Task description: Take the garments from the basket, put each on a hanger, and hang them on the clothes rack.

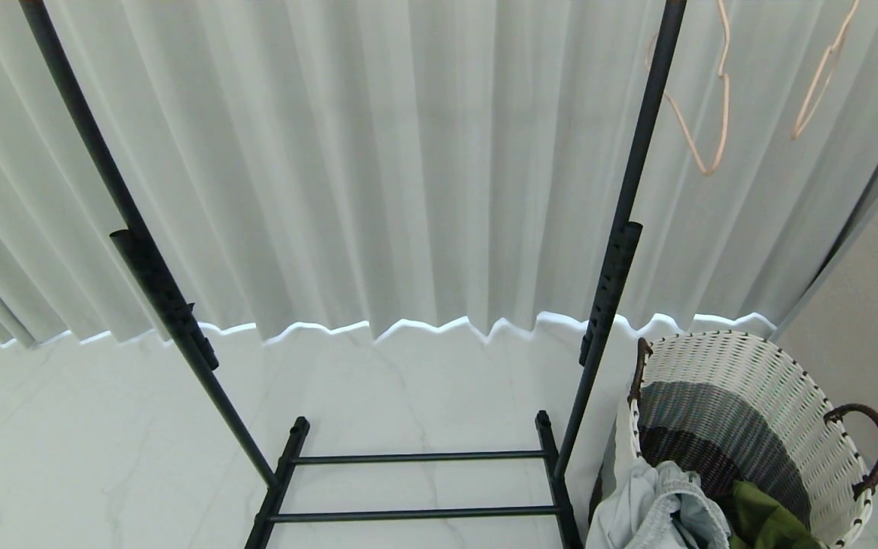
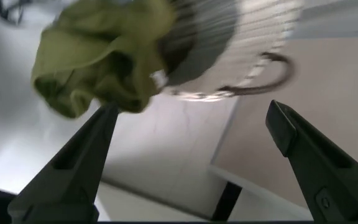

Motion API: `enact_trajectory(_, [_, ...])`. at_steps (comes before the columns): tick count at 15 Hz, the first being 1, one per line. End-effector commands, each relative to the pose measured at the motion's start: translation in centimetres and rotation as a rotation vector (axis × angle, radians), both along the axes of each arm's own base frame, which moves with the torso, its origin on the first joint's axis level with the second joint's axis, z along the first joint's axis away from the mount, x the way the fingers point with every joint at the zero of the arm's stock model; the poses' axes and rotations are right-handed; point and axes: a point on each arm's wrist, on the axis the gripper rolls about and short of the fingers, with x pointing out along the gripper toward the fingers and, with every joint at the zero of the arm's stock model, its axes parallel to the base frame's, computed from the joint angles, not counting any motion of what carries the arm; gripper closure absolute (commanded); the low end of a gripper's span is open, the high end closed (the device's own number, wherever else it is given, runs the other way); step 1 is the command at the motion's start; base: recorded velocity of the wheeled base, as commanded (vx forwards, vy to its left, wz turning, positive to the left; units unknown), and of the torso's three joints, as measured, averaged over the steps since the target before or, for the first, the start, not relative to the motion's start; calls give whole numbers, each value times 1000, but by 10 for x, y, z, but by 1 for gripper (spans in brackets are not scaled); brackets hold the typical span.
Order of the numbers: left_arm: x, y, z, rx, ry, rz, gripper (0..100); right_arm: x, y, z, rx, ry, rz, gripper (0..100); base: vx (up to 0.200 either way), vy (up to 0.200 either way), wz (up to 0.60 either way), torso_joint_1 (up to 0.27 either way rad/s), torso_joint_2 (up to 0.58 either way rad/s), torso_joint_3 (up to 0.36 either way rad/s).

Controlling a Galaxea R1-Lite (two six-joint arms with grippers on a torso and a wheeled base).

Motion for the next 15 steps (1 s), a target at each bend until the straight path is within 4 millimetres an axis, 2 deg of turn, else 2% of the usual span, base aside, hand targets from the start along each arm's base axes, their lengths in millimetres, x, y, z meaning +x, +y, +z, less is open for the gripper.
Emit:
enact_trajectory(1, [0,0,0,0,1,1,0,17,0,-32,-29,206,20,0,0,0,0,0,0,0])
enact_trajectory(5, [0,0,0,2,0,1,0,35,1,-50,-23,261,13,0,0,0,0,0,0,0])
enact_trajectory(10, [0,0,0,0,1,1,0,74,2,-60,-2,171,-4,0,0,0,0,0,0,0])
enact_trajectory(15, [0,0,0,2,0,1,0,88,2,-53,24,61,-24,0,0,0,0,0,0,0])
